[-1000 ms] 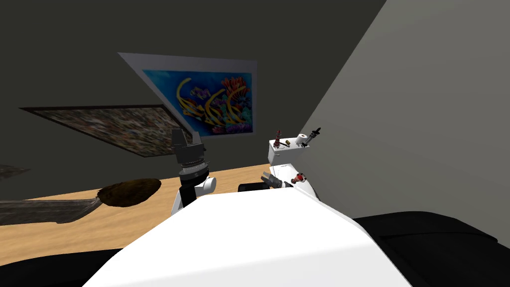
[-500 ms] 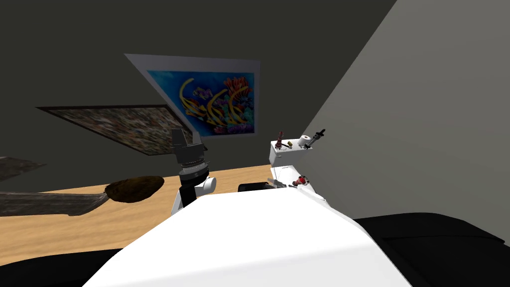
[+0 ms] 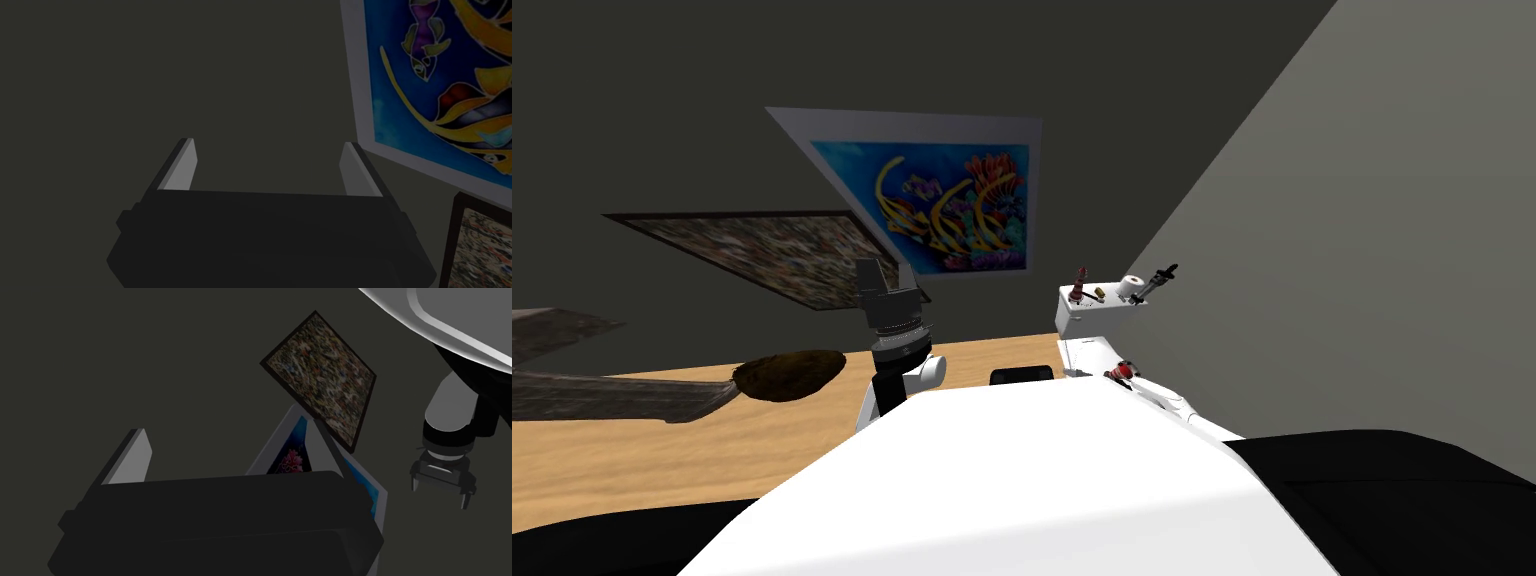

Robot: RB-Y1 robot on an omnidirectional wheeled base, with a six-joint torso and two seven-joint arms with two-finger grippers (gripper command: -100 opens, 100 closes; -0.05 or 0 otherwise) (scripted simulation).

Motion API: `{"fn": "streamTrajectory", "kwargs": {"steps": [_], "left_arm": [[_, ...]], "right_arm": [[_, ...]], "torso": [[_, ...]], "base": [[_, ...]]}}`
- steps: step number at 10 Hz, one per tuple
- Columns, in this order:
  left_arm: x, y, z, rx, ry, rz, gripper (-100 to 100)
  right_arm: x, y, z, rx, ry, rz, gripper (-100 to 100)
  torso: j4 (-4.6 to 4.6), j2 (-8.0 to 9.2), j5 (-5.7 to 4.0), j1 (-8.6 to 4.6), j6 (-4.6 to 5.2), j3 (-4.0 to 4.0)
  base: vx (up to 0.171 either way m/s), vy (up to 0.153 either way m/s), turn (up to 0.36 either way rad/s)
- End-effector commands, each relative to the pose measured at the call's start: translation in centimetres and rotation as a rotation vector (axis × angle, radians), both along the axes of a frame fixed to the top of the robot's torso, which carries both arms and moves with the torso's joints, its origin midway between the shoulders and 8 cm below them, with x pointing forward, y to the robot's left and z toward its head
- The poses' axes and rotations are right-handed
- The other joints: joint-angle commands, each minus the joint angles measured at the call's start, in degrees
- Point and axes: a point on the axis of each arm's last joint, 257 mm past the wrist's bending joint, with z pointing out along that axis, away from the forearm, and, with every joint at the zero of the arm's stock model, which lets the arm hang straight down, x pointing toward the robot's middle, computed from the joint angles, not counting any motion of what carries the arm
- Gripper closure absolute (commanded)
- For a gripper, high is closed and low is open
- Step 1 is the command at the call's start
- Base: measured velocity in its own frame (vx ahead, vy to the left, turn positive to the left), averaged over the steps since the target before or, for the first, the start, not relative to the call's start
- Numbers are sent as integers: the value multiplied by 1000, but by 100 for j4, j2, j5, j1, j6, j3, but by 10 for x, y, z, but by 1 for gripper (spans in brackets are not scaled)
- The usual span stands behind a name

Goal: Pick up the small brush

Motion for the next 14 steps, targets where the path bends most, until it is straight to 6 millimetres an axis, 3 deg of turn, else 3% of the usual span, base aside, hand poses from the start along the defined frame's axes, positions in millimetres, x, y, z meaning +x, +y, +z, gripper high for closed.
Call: {"fn": "streamTrajectory", "kwargs": {"steps": [1, 4, 6, 7, 9, 10, 11, 12, 13, 14], "left_arm": [[0, 0, 0, 0, 0, 0, 0], [0, 0, 0, 0, 0, 0, 0], [0, 0, 0, 0, 0, 0, 0], [0, 0, 0, 0, 0, 0, 0], [0, 0, 0, 0, 0, 0, 0], [0, 0, 0, 0, 0, 0, 0], [0, 0, 0, 0, 0, 0, 0], [0, 0, 0, 0, 0, 0, 0], [0, 0, 0, 0, 0, 0, 0], [0, 0, 0, 0, 0, 0, 0]], "right_arm": [[-2, -6, -7, -15, 7, -1, -100], [-30, -70, -32, -179, 46, 107, -100], [-33, -88, -38, -217, 63, 99, -100], [-43, -118, -42, -285, 75, 151, -100], [-53, -159, -49, -374, 102, 182, -100], [-55, -180, -48, -414, 113, 181, -100], [-55, -180, -48, -415, 113, 181, -100], [-62, -217, -47, -490, 132, 213, -100], [-62, -226, -44, -508, 134, 215, -100], [-66, -255, -37, -567, 143, 252, -100]], "torso": [[0, 0, 0, 0, 0, 0], [0, -4, 2, 3, 0, -2], [-3, -18, 2, 5, -2, -10], [-1, -5, 1, 3, 0, -3], [-2, -12, 2, 8, 0, -7], [-4, -24, 3, 6, -3, -13], [-5, -21, 2, 5, 0, -12], [-1, -7, 2, 8, 1, -4], [-2, -14, 5, 14, -2, -7], [-4, -18, 4, 14, -1, -10]], "base": [[0, 0, 0], [63, 11, 78], [63, 3, 30], [66, 23, 101], [91, 12, 67], [94, 5, 52], [42, 10, -6], [79, 30, 76], [94, 28, 56], [129, 43, 91]]}}
